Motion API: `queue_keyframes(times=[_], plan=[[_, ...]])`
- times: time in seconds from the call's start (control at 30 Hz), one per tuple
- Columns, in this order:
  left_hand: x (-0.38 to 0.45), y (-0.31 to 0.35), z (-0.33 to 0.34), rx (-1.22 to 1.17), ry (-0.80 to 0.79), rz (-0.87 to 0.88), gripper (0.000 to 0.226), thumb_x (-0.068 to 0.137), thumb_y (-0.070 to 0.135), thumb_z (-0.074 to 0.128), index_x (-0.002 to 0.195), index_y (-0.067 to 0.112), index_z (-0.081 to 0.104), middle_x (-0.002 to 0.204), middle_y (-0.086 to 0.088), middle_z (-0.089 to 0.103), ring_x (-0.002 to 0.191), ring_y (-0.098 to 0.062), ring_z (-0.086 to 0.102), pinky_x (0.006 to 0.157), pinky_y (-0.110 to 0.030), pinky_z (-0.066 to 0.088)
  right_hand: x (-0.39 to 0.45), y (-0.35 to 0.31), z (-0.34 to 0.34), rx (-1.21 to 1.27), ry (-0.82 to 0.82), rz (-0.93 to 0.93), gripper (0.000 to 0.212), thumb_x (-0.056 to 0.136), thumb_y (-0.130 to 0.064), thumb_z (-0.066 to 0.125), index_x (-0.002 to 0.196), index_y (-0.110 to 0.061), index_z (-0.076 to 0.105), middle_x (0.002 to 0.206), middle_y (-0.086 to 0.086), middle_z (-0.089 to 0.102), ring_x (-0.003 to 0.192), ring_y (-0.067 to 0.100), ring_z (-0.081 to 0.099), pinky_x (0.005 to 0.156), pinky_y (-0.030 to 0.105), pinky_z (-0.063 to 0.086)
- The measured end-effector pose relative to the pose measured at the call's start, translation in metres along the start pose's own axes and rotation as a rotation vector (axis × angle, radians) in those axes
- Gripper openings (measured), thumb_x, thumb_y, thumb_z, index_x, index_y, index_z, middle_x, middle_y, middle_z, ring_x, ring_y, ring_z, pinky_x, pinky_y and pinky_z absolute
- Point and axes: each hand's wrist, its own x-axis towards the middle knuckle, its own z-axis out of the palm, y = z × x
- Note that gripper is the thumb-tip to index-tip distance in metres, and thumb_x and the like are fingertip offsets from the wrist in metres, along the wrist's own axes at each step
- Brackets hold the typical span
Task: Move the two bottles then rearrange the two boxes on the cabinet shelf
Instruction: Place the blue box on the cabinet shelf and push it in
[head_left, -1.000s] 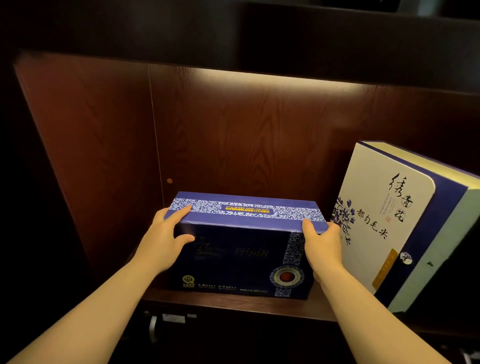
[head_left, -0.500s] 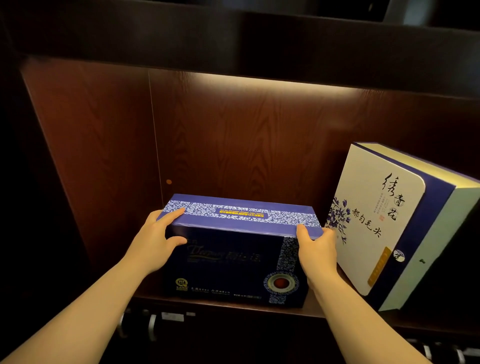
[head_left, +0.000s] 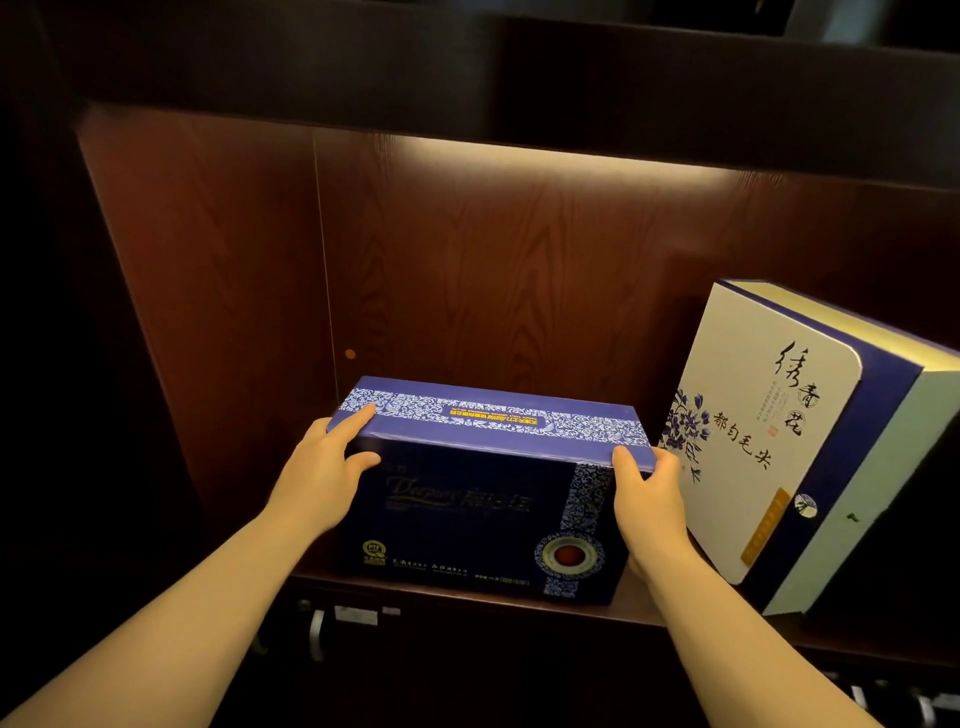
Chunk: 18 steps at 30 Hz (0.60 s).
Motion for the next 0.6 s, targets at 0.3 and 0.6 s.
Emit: queue_keyframes(times=[0.3,0.6], plan=[[0.000,0.001,-0.003,-0.011,0.010,0.002,0.058,0.097,0.021,0.061,0.150,0.027,0.038,0.139,-0.012,0.048,0.119,-0.031,0.050,0.090,-0.039,0.044,-0.006,-0.001,0.002,-0.003,0.001,0.011,0.039,0.096,-0.048,0.053,0.127,-0.028,0.040,0.105,-0.003,0.062,0.094,0.020,0.063,0.082,0.048,0.055],[-0.002,0.003,-0.003,-0.016,0.025,-0.014,0.058,0.097,0.021,0.061,0.150,0.027,0.038,0.136,-0.011,0.050,0.117,-0.030,0.051,0.089,-0.040,0.045,-0.007,-0.002,0.001,-0.013,-0.008,0.012,0.043,0.097,-0.049,0.052,0.130,-0.024,0.041,0.105,-0.003,0.062,0.094,0.020,0.062,0.084,0.050,0.055]])
